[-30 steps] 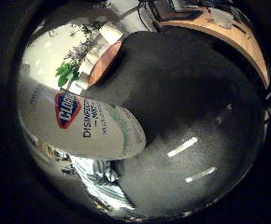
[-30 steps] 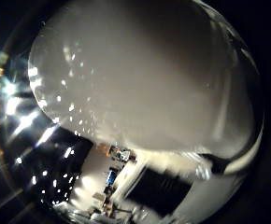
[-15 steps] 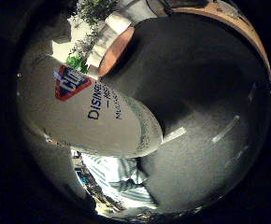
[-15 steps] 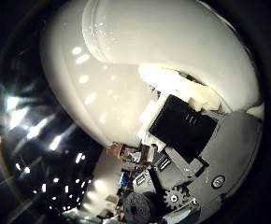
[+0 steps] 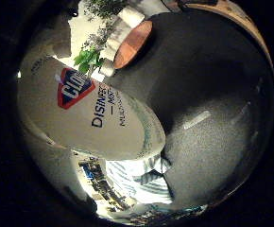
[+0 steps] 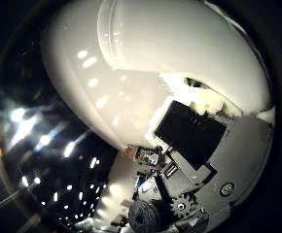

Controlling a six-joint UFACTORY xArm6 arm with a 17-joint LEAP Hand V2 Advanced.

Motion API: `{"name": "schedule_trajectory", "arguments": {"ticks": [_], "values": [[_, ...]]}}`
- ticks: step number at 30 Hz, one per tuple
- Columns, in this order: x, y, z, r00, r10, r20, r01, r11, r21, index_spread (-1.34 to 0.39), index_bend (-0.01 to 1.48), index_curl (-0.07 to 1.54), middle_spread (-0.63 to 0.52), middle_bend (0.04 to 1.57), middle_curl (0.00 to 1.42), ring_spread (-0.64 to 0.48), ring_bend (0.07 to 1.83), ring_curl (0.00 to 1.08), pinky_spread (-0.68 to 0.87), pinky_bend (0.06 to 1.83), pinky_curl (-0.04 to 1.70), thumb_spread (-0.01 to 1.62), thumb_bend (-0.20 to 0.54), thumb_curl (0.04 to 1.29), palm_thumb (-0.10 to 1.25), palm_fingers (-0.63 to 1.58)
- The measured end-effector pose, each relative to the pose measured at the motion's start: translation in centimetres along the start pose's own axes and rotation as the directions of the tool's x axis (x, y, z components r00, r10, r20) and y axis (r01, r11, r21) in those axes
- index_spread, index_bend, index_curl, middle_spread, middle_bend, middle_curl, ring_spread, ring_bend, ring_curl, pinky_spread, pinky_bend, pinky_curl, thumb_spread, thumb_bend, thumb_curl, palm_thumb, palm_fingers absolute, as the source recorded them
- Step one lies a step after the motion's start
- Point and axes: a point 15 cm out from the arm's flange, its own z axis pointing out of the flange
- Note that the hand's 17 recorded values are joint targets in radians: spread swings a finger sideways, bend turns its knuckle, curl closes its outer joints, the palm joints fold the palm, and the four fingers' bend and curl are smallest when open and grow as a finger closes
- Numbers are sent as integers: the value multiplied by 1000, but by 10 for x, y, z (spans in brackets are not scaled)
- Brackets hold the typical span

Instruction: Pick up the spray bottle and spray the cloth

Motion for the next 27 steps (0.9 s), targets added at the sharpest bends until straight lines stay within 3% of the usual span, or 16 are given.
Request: {"name": "schedule_trajectory", "arguments": {"ticks": [7, 15, 19, 27], "values": [[12, 3, -51, 980, -41, -193, 28, 997, -66, -291, 1125, 700, -185, 1329, 719, -215, 1435, 595, -319, 1322, 582, 587, -15, 971, 996, 1207], [15, 23, -121, 886, -134, -444, 53, 980, -190, -291, 1132, 698, -185, 1330, 718, -216, 1438, 599, -323, 1313, 602, 578, -17, 999, 988, 1206], [-4, 58, -132, 880, -168, -445, 22, 949, -316, -291, 1133, 698, -185, 1330, 718, -216, 1438, 601, -324, 1310, 608, 577, -17, 1007, 989, 1206], [-95, 131, -118, 922, -232, -311, 23, 833, -553, -290, 1133, 698, -186, 1327, 719, -217, 1442, 600, -322, 1310, 614, 578, -18, 1016, 986, 1206]]}}
